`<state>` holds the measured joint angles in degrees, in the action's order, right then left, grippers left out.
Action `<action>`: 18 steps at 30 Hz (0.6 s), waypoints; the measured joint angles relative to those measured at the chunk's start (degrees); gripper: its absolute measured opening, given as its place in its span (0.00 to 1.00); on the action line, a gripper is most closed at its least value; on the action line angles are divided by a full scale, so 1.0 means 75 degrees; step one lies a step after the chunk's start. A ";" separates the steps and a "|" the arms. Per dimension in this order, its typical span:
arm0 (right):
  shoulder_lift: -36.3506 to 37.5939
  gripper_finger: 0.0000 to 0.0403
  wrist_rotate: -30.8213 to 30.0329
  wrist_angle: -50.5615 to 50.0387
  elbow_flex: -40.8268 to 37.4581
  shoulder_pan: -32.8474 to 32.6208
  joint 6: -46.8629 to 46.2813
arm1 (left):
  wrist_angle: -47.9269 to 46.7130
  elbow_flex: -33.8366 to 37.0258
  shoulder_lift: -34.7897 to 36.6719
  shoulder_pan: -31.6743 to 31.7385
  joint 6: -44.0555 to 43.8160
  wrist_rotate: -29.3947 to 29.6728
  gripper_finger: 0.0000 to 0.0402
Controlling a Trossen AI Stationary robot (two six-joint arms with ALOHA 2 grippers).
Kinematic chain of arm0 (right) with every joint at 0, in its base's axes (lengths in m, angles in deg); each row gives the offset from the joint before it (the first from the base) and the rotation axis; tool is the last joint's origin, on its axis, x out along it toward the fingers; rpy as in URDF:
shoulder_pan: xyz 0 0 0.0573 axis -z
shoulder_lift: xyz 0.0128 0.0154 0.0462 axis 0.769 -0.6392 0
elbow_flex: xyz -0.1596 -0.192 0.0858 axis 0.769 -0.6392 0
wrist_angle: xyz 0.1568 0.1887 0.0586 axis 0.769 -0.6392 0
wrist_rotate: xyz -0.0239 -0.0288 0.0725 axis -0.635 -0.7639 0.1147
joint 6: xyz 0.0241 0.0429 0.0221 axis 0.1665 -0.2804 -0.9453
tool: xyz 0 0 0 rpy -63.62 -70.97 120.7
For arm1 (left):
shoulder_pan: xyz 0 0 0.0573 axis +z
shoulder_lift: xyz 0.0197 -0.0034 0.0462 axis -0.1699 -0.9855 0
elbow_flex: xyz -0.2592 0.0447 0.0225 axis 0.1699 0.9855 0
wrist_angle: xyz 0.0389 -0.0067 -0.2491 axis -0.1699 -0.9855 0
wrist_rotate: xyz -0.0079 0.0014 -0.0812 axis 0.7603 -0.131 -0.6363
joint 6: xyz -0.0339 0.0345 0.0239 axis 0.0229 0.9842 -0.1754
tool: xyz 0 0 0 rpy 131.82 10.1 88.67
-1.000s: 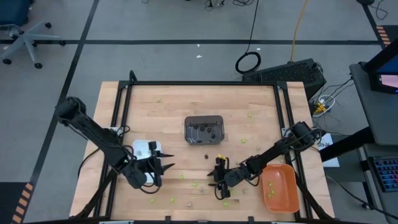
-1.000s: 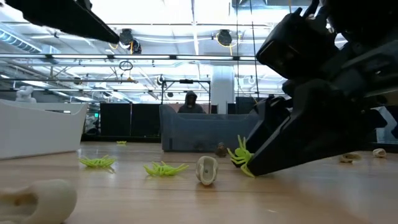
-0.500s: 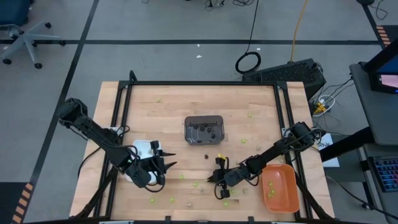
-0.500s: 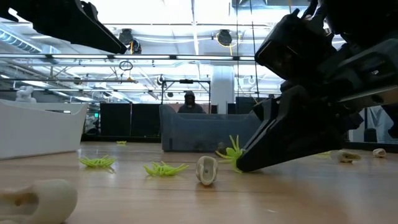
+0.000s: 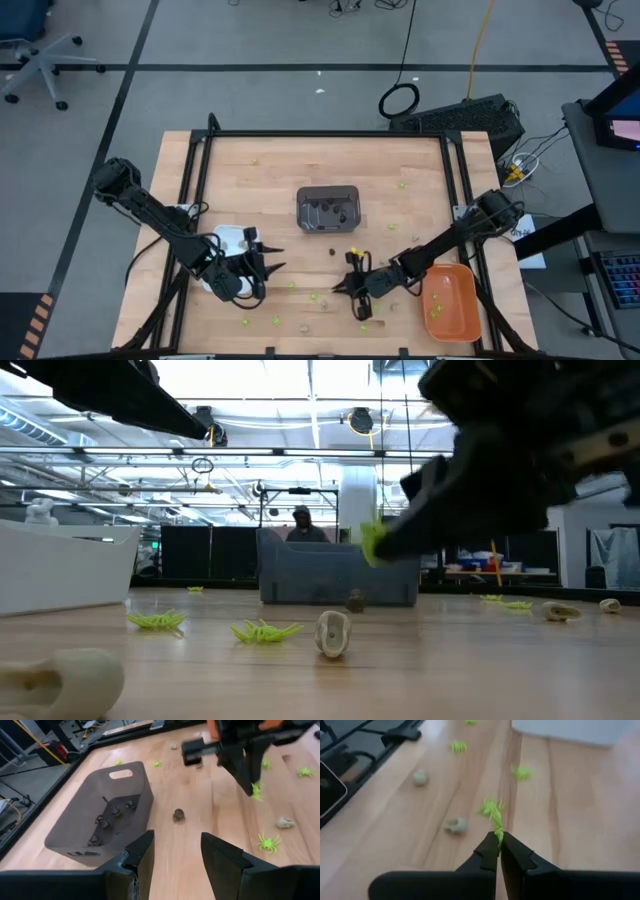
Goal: Sort Halloween decoration
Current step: Put the green spider toy into the orange bin
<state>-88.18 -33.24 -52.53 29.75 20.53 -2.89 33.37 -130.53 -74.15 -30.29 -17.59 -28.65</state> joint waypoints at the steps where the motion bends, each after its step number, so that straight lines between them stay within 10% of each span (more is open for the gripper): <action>1: 0.0074 0.00 -0.0077 0.0006 0.0000 0.0000 0.0134 | 0.0000 0.0000 0.0000 0.0000 -0.0005 -0.0027 0.40; 18: 0.0603 0.00 -0.0771 0.0032 0.0000 -0.0020 0.4725 | 0.0088 0.0000 0.0000 -0.0006 -0.0023 -0.0062 0.40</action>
<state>-83.65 -39.02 -52.29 29.75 20.38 32.55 34.03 -130.53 -74.15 -30.34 -17.76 -29.11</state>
